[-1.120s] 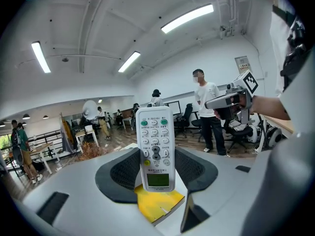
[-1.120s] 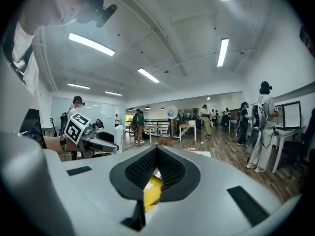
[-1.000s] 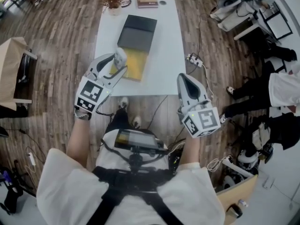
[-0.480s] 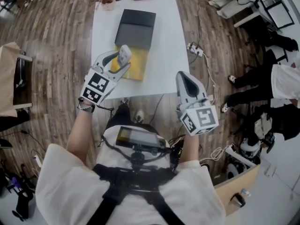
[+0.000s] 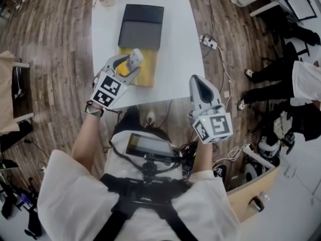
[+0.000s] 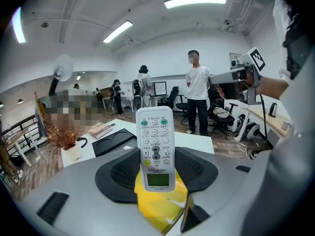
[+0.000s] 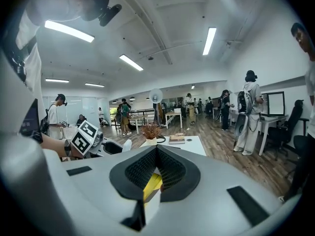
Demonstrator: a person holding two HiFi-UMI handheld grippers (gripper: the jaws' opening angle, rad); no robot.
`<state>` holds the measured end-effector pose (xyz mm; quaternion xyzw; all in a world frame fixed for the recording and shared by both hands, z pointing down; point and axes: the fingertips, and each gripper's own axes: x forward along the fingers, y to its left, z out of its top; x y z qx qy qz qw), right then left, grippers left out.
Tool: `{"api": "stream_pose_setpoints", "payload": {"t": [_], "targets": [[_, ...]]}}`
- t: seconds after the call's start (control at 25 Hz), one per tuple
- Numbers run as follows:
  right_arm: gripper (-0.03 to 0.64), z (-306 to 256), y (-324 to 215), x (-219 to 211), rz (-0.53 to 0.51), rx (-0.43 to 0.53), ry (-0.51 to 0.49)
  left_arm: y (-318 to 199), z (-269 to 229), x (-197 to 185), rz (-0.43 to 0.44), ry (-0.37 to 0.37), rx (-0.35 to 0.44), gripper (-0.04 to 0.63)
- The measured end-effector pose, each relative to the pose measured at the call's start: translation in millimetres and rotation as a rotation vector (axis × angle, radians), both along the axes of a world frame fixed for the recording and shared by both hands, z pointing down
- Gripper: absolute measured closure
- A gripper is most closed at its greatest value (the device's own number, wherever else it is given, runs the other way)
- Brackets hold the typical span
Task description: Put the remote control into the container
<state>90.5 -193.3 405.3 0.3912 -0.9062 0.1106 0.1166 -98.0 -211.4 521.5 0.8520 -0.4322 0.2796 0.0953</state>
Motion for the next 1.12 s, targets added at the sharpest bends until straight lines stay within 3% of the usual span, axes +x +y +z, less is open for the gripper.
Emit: {"api": "stream_pose_setpoints", "payload": {"t": [0.8,1.12], "targets": [[0.614,39.6,-45.0,-20.5,0.021,-0.106,-0.018,-30.9,84.1,-5.8,0.066,-0.063,-0.173,0.356],[0.614,50.2,-54.3,-20.0,0.022,-0.133,-0.023,-36.9,109.9,-6.2,0.084,-0.145,-0.228,0.356]]}}
